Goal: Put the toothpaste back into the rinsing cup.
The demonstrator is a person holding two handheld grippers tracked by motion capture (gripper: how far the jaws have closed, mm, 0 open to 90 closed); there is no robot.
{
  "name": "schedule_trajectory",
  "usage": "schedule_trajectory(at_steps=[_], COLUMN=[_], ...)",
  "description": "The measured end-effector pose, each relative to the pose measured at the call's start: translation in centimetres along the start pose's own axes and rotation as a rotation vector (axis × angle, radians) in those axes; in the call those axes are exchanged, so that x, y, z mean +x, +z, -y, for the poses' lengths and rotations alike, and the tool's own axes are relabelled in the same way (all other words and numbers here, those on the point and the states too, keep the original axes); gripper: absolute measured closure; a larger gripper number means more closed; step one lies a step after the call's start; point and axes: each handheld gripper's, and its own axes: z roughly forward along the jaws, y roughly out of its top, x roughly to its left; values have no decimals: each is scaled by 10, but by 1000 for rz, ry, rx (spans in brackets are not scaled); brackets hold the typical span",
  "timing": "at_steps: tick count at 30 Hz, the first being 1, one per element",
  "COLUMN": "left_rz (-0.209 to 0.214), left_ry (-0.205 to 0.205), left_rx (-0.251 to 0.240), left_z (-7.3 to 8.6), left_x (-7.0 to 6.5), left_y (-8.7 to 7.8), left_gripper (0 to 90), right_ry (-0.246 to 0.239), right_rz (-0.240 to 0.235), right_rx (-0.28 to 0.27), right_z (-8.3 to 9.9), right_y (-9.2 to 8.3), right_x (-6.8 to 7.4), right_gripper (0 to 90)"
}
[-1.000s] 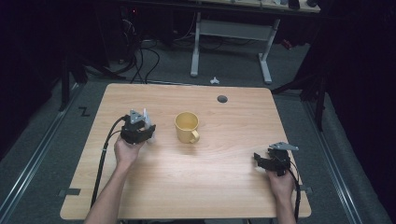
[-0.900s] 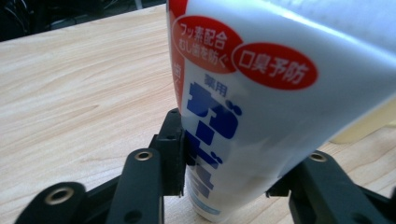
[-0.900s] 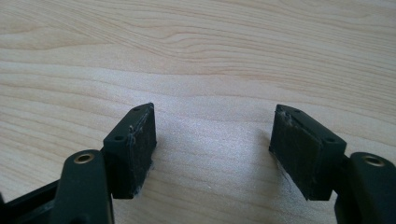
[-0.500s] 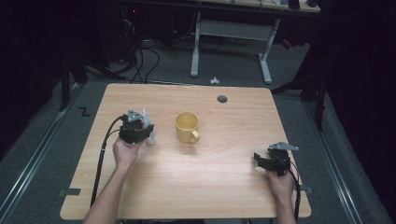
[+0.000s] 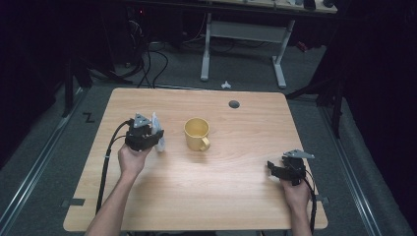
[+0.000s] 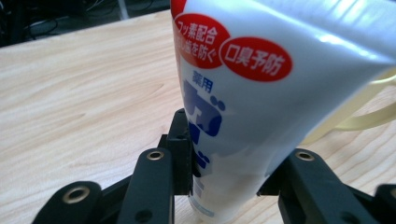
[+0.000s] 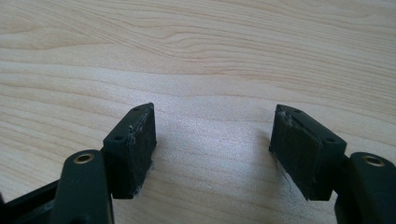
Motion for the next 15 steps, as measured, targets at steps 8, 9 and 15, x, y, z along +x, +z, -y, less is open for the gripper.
schedule_trajectory(at_steps=[8,9,15], left_rz=[32,32,68], left_ry=[7,7,-4], left_rx=[-23,-23,-52], left_z=[-12,-12,-22], left_x=[-6,-6,-10], left_y=[-8,-8,-14], left_gripper=[666,667,667], right_ry=[0,0,-3], right_rz=[0,0,0], right_rx=[0,0,-1], right_z=[0,0,0], right_y=[0,0,0], right_x=[0,0,0], right_gripper=[315,315,315])
